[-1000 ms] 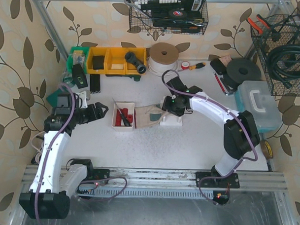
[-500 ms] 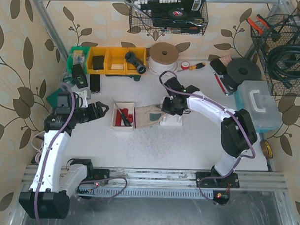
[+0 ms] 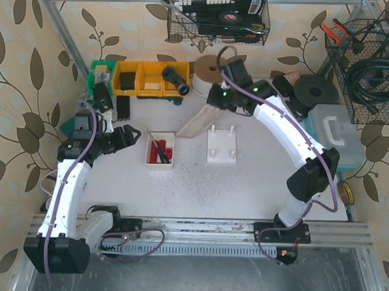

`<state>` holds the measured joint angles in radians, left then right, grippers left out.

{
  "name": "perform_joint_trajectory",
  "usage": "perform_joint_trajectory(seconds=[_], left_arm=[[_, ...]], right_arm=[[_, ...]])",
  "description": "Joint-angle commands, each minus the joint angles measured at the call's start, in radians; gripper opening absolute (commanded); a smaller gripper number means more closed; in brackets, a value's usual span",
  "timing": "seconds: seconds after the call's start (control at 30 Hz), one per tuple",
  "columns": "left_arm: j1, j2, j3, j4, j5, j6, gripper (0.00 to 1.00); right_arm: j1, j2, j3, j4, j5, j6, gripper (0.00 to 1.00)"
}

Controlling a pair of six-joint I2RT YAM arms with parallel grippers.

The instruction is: Install the large spring

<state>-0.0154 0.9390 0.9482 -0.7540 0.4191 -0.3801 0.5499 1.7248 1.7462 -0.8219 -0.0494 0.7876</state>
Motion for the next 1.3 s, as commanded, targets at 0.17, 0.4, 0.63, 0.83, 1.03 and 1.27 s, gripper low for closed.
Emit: perform_joint_trajectory(seconds=[0.17, 0.4, 0.63, 0.83, 1.03, 1.27], left_arm=[[-0.019, 0.069, 0.051, 0.012, -0.021, -0.036, 0.8], [-0.039, 0.137, 0.064, 0.036, -0.024, -0.038, 0.78], [-0.066, 0.165, 0.068, 0.055, -0.025, -0.045, 0.76], [-0.138, 0.218, 0.094, 0.023, -0.089, -0.062, 0.76], [-0.174, 0.257, 0.13, -0.065, -0.163, -0.125, 0.75], [-0.218, 0.241, 0.106, -0.058, -0.2, -0.28, 0.74]], right_arm=[[-0.166, 0.243, 0.399, -0.017, -0.128, -0.24, 0.0], [-0.302, 0.333, 0.408, 0.021, -0.144, -0.304, 0.0], [-0.43, 0.211, 0.147, 0.154, -0.136, -0.305, 0.0], [-0.528, 0.171, -0.022, 0.202, -0.035, -0.362, 0.0], [-0.582, 0.137, -0.157, 0.204, -0.023, -0.366, 0.03], [-0.623, 0.057, -0.256, 0.155, -0.049, -0.247, 0.62]])
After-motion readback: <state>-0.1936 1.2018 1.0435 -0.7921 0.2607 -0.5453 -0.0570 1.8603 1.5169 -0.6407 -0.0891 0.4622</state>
